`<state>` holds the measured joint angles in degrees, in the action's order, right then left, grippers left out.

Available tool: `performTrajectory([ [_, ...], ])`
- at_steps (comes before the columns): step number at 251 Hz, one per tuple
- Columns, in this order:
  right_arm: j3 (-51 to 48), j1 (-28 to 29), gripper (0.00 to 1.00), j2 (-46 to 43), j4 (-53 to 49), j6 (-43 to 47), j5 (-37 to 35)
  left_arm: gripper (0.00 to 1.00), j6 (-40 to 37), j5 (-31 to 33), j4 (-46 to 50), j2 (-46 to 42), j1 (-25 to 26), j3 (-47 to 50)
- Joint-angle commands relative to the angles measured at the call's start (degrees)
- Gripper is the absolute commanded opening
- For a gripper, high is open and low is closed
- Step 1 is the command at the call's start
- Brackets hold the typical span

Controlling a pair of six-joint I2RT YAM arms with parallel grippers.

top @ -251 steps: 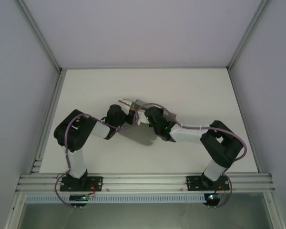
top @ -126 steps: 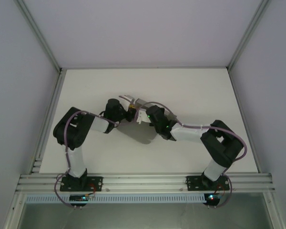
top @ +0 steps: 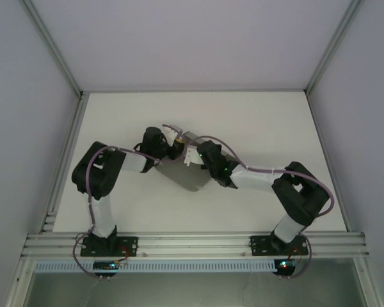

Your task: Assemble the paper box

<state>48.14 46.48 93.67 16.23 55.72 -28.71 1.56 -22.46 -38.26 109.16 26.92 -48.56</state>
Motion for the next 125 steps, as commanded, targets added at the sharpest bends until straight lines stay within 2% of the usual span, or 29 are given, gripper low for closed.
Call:
performTrajectory([
  [1,-0.66,-0.59,0.14,-1.92,-3.56,-6.57,9.96,0.00,2.31,3.72,-1.16,-2.14,1.89,2.69],
  [17,-0.90,-2.14,0.37,-4.63,-1.59,-11.67,9.30,0.00,3.30,6.04,-1.74,-3.35,1.99,3.94],
  [35,-1.65,-3.85,0.59,-8.43,-0.95,-17.35,9.67,0.00,4.55,7.68,-2.40,-4.43,2.27,5.44],
  [47,-2.34,-5.06,0.87,-10.99,-1.34,-21.31,10.05,0.00,5.26,7.52,-4.15,-4.90,2.42,7.00],
  [52,-2.46,-5.59,0.94,-12.10,-2.08,-23.05,10.12,0.00,6.00,7.71,-5.22,-5.05,2.37,7.61],
  [66,-2.99,-7.38,0.97,-15.19,-5.33,-29.00,11.02,0.00,8.02,7.68,-7.00,-5.23,2.27,9.00],
  [87,-3.20,-11.25,0.99,-19.93,-12.88,-37.87,17.63,0.00,10.51,8.01,-6.93,-5.79,2.17,9.61],
  [103,-3.22,-14.82,0.99,-23.51,-19.95,-45.11,26.34,0.00,13.32,8.01,-7.41,-6.16,1.65,9.88],
  [125,-5.47,-19.60,0.98,-27.36,-22.70,-53.68,36.44,0.00,18.34,4.89,-8.16,-6.03,0.29,9.40],
])
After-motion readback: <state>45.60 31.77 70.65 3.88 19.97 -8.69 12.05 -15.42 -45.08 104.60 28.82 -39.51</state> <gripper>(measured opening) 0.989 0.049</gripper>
